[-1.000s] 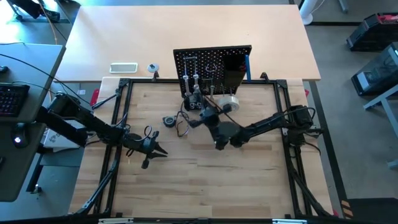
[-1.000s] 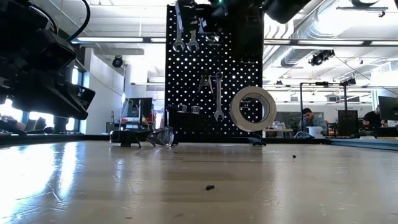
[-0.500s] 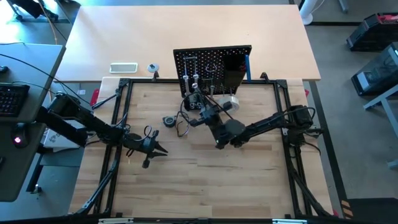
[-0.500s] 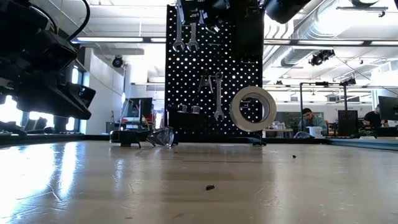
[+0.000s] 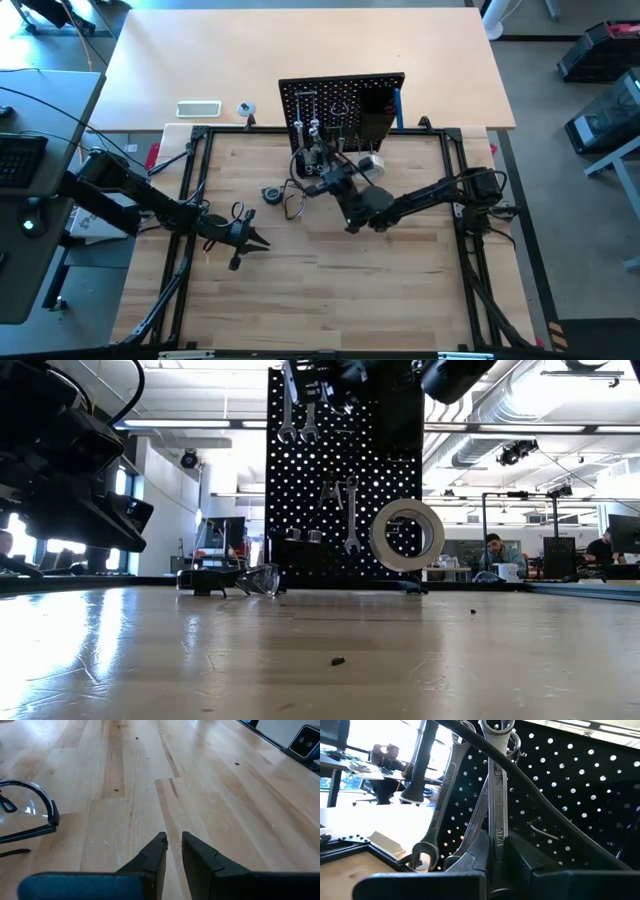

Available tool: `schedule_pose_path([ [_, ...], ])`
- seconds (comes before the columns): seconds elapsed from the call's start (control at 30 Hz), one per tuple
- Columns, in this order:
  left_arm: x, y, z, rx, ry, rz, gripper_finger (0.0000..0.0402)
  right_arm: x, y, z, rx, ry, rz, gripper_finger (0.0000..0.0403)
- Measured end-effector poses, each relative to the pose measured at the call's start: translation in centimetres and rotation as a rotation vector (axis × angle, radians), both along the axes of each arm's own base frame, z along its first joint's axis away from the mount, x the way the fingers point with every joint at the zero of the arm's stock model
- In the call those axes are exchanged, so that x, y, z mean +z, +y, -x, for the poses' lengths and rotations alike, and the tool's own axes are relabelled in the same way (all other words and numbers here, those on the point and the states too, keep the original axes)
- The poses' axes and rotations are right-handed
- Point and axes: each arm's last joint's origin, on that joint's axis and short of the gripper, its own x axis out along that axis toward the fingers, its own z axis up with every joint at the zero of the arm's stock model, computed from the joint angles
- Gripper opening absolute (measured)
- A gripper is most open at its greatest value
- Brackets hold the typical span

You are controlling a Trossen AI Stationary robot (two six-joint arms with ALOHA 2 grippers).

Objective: Hang tools onto peg board
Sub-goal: Hang the wrench on the pegboard

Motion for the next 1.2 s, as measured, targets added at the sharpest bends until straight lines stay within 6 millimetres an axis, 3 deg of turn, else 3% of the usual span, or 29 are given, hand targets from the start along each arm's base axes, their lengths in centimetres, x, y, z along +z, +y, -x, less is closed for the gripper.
schedule_pose_path([
  [1.2, 0.0, 0.1, 0.0, 0.015, 0.001, -0.02, 0.0053, 0.0, -5.1, -0.3, -0.041, -0.01, 0.034, 0.0028],
])
